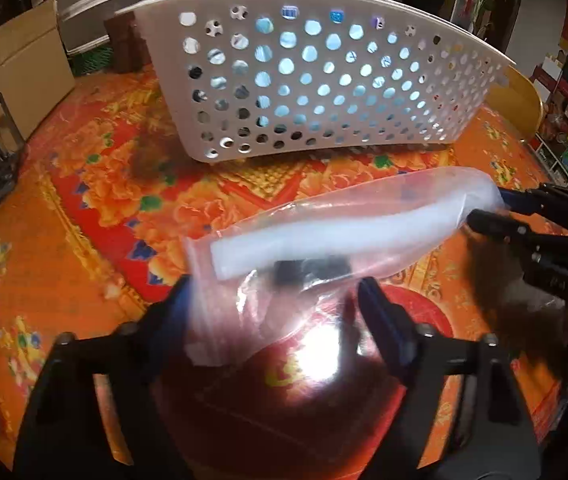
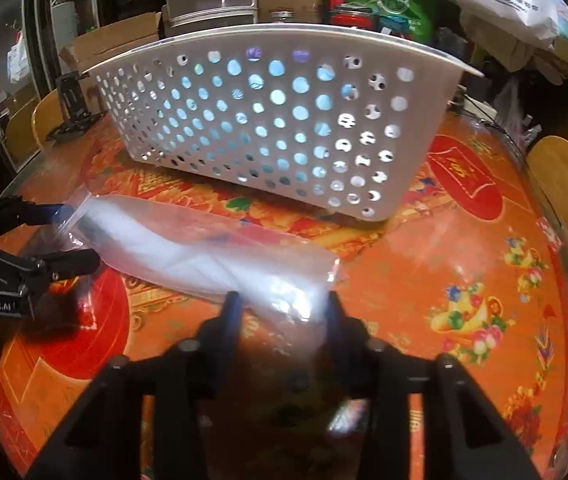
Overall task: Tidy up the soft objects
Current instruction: 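Grasp the clear plastic bag with both tools and lift it, then carry the bag over the basket with the right tool while the left tool releases its end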
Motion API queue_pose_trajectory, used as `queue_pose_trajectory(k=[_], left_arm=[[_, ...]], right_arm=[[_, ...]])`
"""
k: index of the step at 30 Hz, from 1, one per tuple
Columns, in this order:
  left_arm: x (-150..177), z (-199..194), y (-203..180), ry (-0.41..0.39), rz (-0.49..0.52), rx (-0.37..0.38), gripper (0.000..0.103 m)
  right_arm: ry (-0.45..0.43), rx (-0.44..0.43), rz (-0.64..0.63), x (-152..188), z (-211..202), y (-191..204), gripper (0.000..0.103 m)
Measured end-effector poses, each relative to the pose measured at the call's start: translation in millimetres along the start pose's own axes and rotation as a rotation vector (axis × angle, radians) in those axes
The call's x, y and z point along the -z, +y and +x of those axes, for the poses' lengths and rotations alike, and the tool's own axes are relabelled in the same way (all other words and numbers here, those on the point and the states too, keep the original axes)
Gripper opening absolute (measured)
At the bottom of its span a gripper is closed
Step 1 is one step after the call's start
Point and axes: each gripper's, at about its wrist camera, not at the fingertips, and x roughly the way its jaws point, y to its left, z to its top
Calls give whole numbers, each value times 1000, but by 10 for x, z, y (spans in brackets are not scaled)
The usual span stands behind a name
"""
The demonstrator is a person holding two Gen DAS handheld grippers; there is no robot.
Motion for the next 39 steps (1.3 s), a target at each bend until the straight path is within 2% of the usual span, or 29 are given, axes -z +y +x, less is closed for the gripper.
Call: queue_pose_trajectory(k=[4, 6, 9, 11, 13, 22, 25, 39], left_arm=[[7, -41, 56, -13, -10, -3, 52], [15, -68, 102, -21, -16, 11, 45], [30, -105, 132, -34, -25, 15, 36], [43, -131, 156, -44, -32, 32, 26], [64, -167, 161, -57, -33, 42, 23], [199, -459, 132, -147, -32, 68, 20], [240, -585, 95, -178, -26, 49, 20], [201, -1175, 39, -286, -22, 52, 20]], right_arm=[[-5, -12, 11, 13, -21, -35, 28], [-7, -24, 16, 20, -34, -33, 14], [-10, -31, 15, 41, -56, 1, 9], [-28, -31, 16, 60, -105, 26, 8], [-49, -36, 21, 85, -184, 47, 8], [-134, -39, 25, 179, -562, 135, 8], [-146, -59, 34, 187, -641, 145, 8], [-248, -64, 37, 106, -1127, 160, 8]])
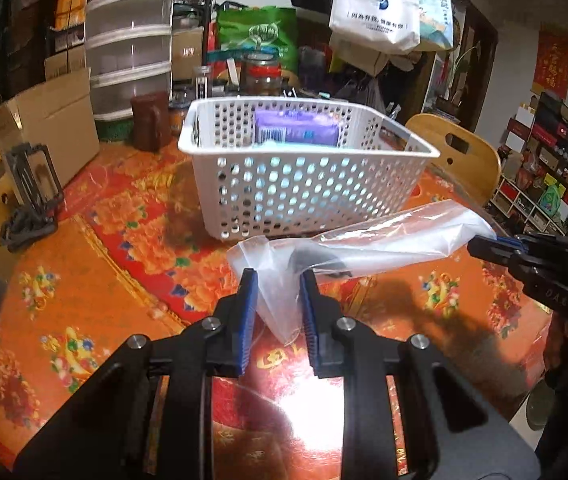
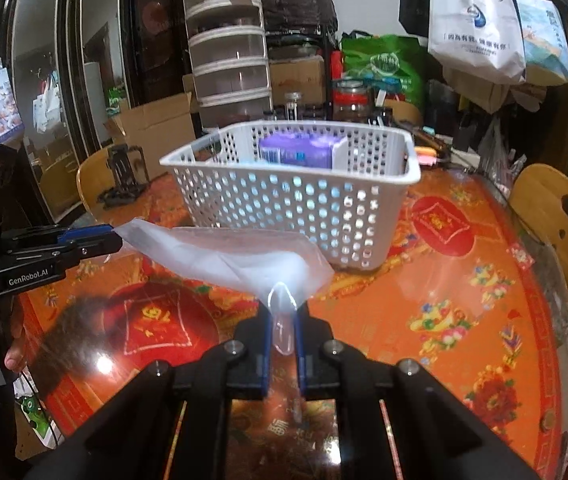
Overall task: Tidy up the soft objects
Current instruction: 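Carry the bag over the basket with the right tool while the left tool releases its end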
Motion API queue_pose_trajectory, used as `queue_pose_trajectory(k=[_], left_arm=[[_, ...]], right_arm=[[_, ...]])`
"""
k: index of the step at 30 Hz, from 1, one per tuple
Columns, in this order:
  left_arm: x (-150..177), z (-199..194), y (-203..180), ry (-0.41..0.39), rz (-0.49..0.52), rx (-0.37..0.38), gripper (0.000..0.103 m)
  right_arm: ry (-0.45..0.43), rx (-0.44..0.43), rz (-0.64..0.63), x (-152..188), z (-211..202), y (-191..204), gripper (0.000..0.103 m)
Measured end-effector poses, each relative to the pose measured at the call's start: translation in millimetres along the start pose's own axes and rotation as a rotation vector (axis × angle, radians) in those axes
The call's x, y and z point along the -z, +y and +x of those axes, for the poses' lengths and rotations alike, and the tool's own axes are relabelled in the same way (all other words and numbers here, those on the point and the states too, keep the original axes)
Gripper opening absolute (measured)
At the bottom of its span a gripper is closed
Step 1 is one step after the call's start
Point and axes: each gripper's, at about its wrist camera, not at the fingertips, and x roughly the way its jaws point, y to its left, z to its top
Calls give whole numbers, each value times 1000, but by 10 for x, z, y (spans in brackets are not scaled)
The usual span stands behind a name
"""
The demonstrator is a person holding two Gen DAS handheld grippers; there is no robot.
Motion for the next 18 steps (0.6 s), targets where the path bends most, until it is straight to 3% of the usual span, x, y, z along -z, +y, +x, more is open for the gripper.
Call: queue_pose_trajectory(k=[8, 18], left_arm=[[-270, -234, -90, -47, 31, -9, 20], [-1039, -181, -148, -91, 77, -21, 20]], right_arm=[[-51, 11, -5, -300, -162, -38, 8], [-98, 13, 39, -829, -70, -283, 8]])
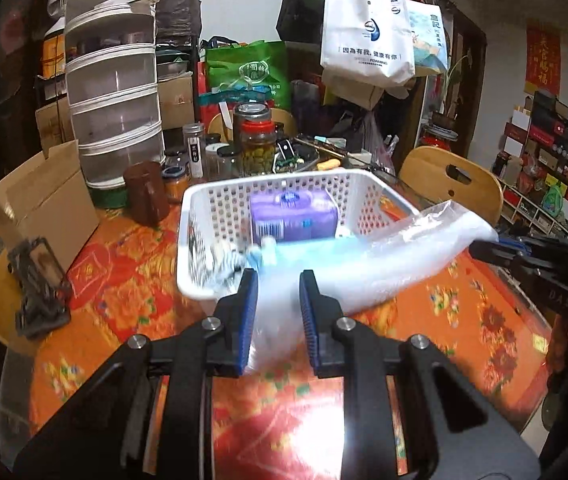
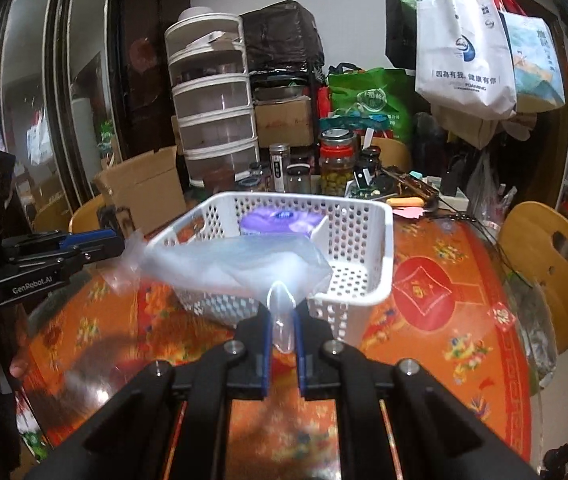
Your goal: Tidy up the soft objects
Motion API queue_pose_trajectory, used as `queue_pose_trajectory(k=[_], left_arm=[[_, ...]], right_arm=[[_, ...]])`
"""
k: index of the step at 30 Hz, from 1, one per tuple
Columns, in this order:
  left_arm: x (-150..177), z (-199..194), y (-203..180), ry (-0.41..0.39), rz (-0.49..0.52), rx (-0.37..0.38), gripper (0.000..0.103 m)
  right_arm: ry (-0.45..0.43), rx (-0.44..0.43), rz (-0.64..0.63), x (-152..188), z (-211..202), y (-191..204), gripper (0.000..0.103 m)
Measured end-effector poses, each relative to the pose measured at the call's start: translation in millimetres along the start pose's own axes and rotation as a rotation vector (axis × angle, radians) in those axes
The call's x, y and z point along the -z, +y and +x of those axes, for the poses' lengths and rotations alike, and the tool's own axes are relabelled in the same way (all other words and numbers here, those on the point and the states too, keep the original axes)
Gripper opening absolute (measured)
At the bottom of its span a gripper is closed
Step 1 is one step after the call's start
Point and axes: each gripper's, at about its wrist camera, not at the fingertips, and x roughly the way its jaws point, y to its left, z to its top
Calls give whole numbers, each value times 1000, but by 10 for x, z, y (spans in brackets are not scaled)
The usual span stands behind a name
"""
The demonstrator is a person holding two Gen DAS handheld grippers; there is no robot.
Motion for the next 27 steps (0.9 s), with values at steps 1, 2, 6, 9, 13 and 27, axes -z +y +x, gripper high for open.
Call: queue_pose_trajectory(k=[1, 2, 6, 9, 13, 27], left_arm=[[-89, 50, 18, 1, -2, 2, 20], [-149, 86, 23, 0, -3, 0, 20], [-388, 378, 69, 23, 9, -23, 20], [-412, 548, 171, 45, -29, -4, 20], [-229, 553, 216, 33, -46, 20, 20], [878, 483, -167, 73, -83, 166, 83]], right_arm=[[3, 15, -6, -55, 56, -15, 7], [5, 20, -13, -97, 107, -23, 7], [28, 22, 8, -235, 341, -100, 6], [1, 13, -10, -290, 272, -35, 5], [-10, 18, -40, -322, 146, 92, 5], [-57, -2, -31, -345, -236, 397, 5]])
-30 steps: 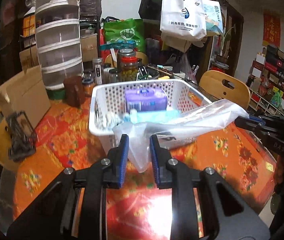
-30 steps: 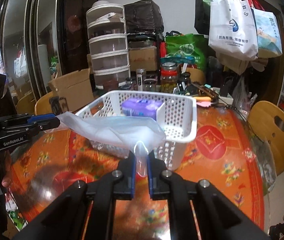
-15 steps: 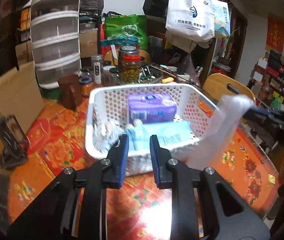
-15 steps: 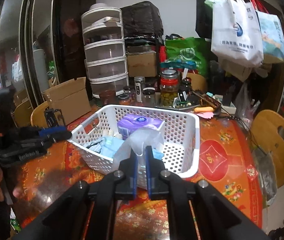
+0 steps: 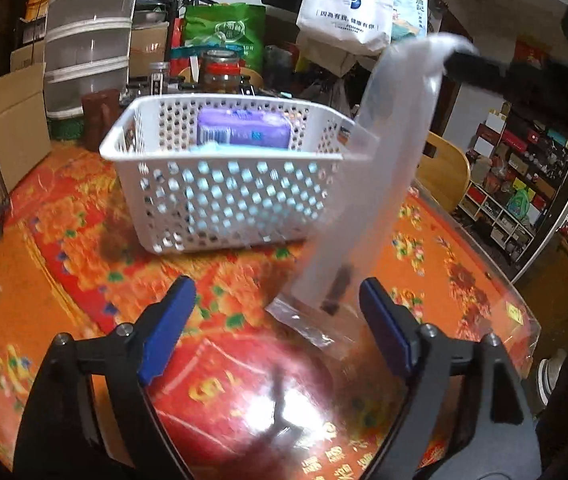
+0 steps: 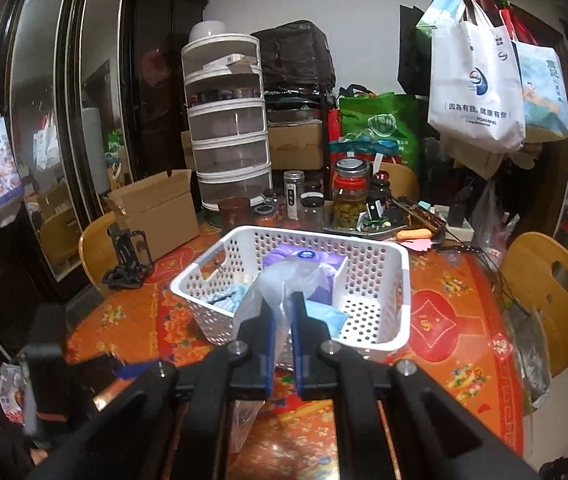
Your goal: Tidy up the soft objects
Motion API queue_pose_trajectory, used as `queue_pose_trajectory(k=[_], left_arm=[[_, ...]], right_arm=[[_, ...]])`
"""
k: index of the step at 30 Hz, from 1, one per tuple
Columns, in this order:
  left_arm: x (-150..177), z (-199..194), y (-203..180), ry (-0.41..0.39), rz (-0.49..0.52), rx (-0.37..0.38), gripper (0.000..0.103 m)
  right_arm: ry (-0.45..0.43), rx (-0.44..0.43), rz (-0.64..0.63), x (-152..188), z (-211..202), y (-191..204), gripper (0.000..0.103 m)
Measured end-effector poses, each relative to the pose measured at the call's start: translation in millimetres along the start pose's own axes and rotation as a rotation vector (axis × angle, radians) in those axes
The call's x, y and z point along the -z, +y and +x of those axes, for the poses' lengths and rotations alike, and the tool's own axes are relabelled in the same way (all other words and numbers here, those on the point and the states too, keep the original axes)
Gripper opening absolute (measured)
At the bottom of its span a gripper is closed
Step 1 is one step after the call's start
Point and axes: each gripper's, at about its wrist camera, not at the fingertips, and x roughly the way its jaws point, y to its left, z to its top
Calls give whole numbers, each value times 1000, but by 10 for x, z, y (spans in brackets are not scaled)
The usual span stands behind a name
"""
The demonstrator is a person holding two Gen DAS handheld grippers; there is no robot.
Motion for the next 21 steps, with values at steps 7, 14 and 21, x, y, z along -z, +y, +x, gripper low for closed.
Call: queue_pose_trajectory(k=[7, 14, 21], left_arm=[[310, 118, -165, 45, -14, -19, 83], [447, 272, -330, 88, -17, 4, 83], [483, 257, -432, 91, -28, 30, 83]], right_arm=[[-18, -28, 52, 40, -62, 8, 5], [-9, -41, 73, 71, -2, -1, 5], [-12, -43, 77, 72, 6, 0, 5]])
